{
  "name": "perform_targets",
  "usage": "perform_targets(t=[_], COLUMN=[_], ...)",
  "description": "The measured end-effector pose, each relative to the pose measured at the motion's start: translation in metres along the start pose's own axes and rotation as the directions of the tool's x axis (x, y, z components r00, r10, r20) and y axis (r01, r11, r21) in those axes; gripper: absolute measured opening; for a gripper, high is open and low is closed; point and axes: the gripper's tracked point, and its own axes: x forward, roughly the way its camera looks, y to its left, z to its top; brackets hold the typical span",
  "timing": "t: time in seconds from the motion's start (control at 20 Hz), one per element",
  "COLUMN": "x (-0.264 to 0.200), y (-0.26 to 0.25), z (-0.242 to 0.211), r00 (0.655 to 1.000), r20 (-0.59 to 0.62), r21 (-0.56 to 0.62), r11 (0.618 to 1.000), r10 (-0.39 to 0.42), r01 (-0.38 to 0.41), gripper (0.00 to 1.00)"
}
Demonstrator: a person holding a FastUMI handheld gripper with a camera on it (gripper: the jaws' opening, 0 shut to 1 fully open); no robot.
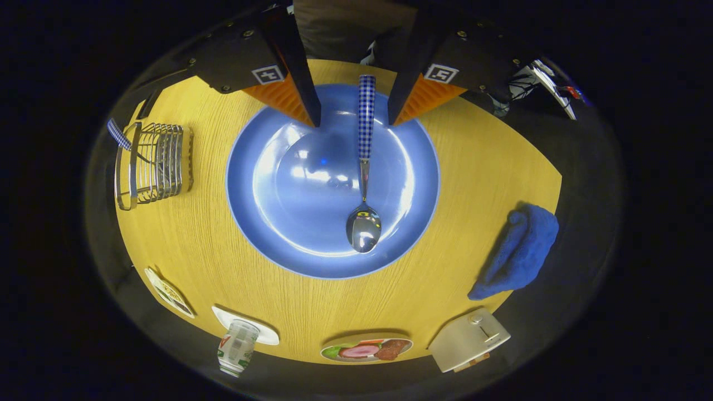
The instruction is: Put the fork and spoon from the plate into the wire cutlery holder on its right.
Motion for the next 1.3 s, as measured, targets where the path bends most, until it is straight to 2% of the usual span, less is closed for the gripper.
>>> perform_targets(t=[0.05,0.15,0.25,0.3,0.35,0.75,1.05,1.3], x=[-0.001,-0.003,0.000,0.001,-0.001,-0.029,-0.093,-0.146], y=[0.003,0.003,0.002,0.005,0.001,-0.023,-0.080,-0.145], z=[0.000,-0.006,-0.010,-0.027,-0.011,-0.011,-0.018,-0.019], r00=[1.000,0.998,0.995,0.995,0.992,0.989,0.981,0.972], r20=[-0.013,-0.057,-0.094,-0.100,-0.120,-0.143,-0.192,-0.202], r21=[-0.007,-0.019,-0.041,-0.032,-0.053,-0.133,-0.254,-0.271], r11=[1.000,1.000,0.999,0.999,0.998,0.989,0.967,0.961], r10=[0.016,0.017,0.025,0.030,0.031,0.043,-0.040,-0.120], r01=[-0.016,-0.018,-0.029,-0.034,-0.037,-0.062,-0.011,0.063], gripper=[0.76,0.18,0.19,0.19,0.08,0.08,0.07,0.07])
